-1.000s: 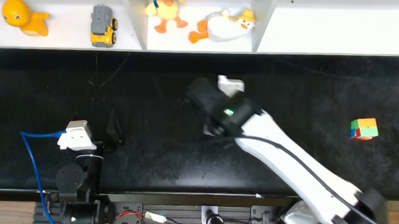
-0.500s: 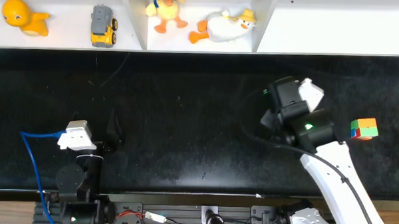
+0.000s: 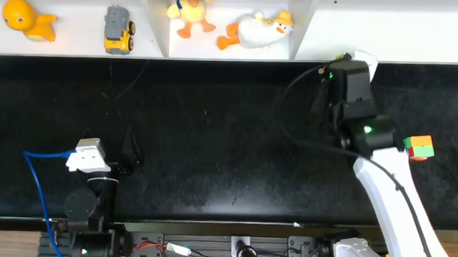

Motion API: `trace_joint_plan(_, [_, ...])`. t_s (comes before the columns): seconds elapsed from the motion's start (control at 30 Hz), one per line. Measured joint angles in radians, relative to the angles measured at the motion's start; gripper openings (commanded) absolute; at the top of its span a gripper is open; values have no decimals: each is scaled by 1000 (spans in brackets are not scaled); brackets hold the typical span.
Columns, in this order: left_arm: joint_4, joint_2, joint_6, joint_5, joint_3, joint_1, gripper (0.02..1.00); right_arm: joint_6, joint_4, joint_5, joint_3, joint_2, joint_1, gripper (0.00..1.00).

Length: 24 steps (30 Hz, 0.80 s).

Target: Store Toys

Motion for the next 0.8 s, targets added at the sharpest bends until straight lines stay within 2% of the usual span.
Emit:
trace_joint_plan(0.23, [0, 0, 0, 0, 0, 0, 998, -165, 225, -7, 0, 167, -111, 47])
trace_joint_plan(0.4, [0, 0, 0, 0, 0, 0, 998, -245, 436, -84, -1, 239, -123, 47])
trace_joint_plan(0.6, [0, 0, 0, 0, 0, 0, 998, -304, 592, -185, -1, 312, -122, 45])
trace_joint_plan(0.8, [0, 0, 0, 0, 0, 0, 998, -323, 652, -214, -1, 380, -123, 47])
